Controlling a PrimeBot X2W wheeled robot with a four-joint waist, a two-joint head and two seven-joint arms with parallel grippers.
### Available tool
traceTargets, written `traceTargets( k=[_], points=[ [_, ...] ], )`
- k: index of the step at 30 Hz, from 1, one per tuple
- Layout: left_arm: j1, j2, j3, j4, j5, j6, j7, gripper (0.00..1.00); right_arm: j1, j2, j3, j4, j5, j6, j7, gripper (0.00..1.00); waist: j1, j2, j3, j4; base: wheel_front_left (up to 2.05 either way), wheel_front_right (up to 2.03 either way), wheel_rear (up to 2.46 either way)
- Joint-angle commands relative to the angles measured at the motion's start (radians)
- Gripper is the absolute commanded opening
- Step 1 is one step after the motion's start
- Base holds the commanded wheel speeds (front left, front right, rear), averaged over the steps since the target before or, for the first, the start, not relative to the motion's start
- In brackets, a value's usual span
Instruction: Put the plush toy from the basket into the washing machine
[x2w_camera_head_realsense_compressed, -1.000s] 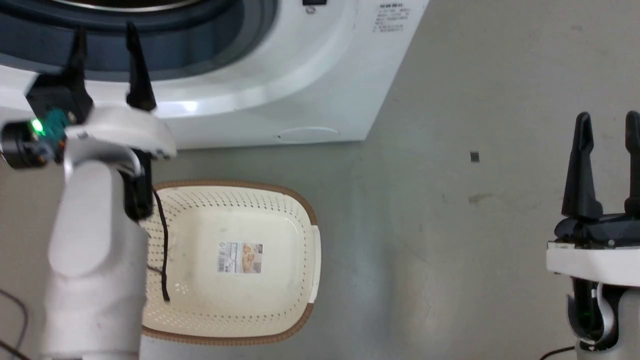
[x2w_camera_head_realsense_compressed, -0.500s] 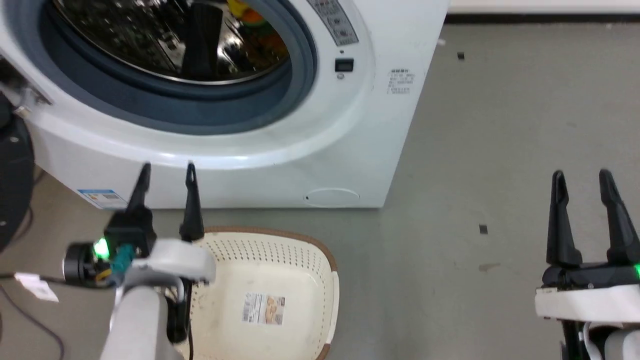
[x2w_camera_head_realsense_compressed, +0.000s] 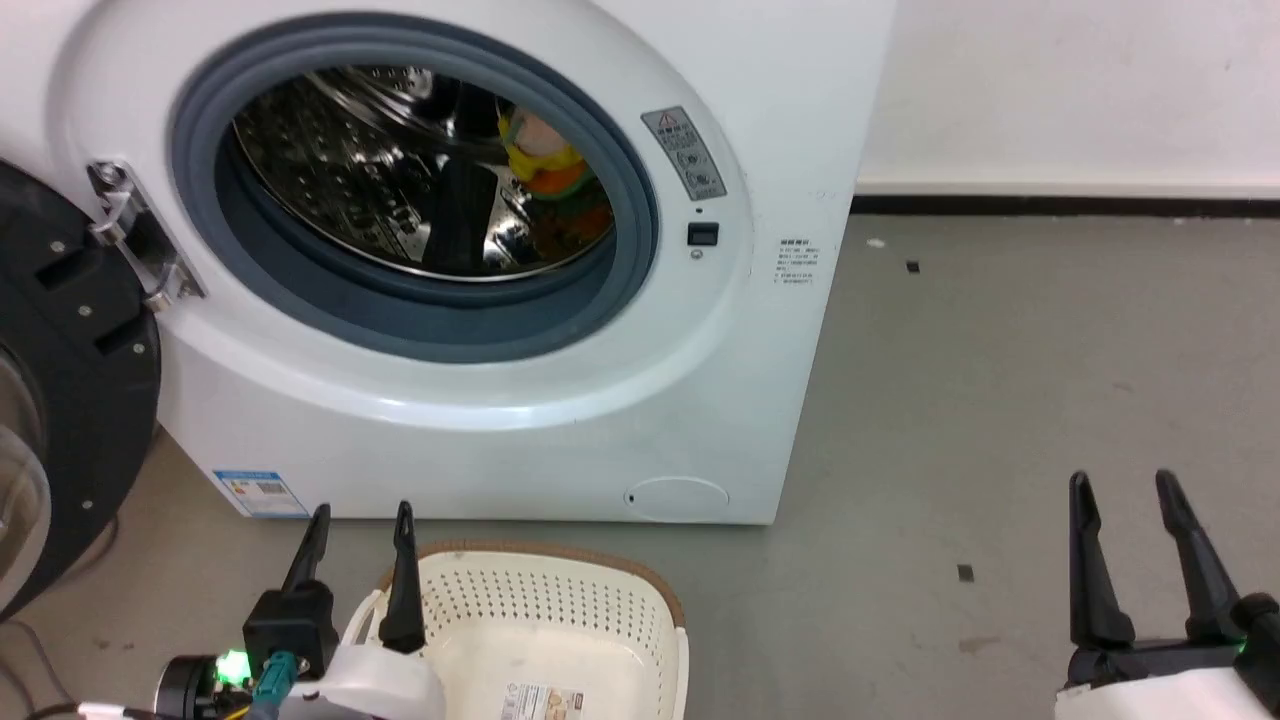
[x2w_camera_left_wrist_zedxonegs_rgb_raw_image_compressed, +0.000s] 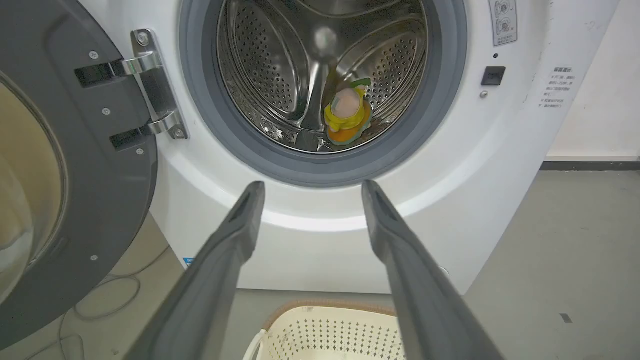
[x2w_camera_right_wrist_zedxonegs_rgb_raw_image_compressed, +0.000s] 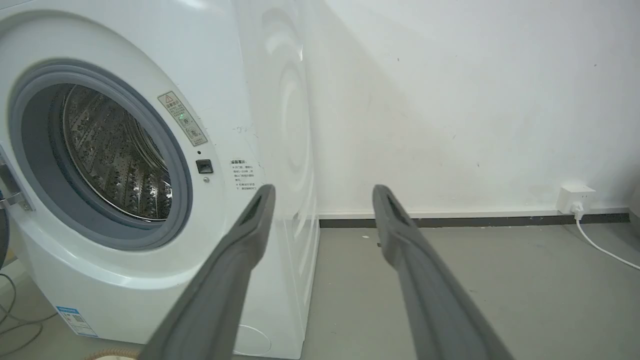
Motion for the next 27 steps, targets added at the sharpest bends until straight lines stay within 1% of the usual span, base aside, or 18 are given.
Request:
traceTargets(
  k=[1,7,14,15,27],
  points=[
    [0.014,-0.004,-0.002,-0.007,0.004,0.006,-0.005,1.00,0.015,-0.001,0.002,0.004,-0.005,0.001,-0.004,1.00,0.0003,0.0000,-0.021,0.002,0.00,0.00,0.00],
    [0.049,-0.009,-0.004,-0.027,0.000,0.006,-0.005,1.00,0.047,-0.001,0.003,0.007,-0.008,0.001,-0.004,1.00,0.0003,0.0000,-0.040,0.002,0.00,0.00,0.00],
    [0.049,-0.012,0.000,-0.028,-0.002,-0.007,-0.005,1.00,0.049,-0.001,0.007,0.008,-0.005,0.001,-0.004,1.00,0.0003,0.0000,-0.035,-0.001,0.00,0.00,0.00],
    [0.041,-0.011,0.000,-0.027,0.000,-0.003,0.001,0.00,0.036,0.000,0.007,0.008,-0.001,0.000,0.001,0.00,0.0003,0.0000,-0.035,-0.001,0.00,0.00,0.00],
    [0.042,-0.012,-0.001,-0.042,0.003,-0.006,0.020,0.00,0.028,0.000,0.014,0.011,-0.010,0.000,0.019,0.00,0.0003,0.0000,-0.036,-0.003,0.00,0.00,0.00]
  ],
)
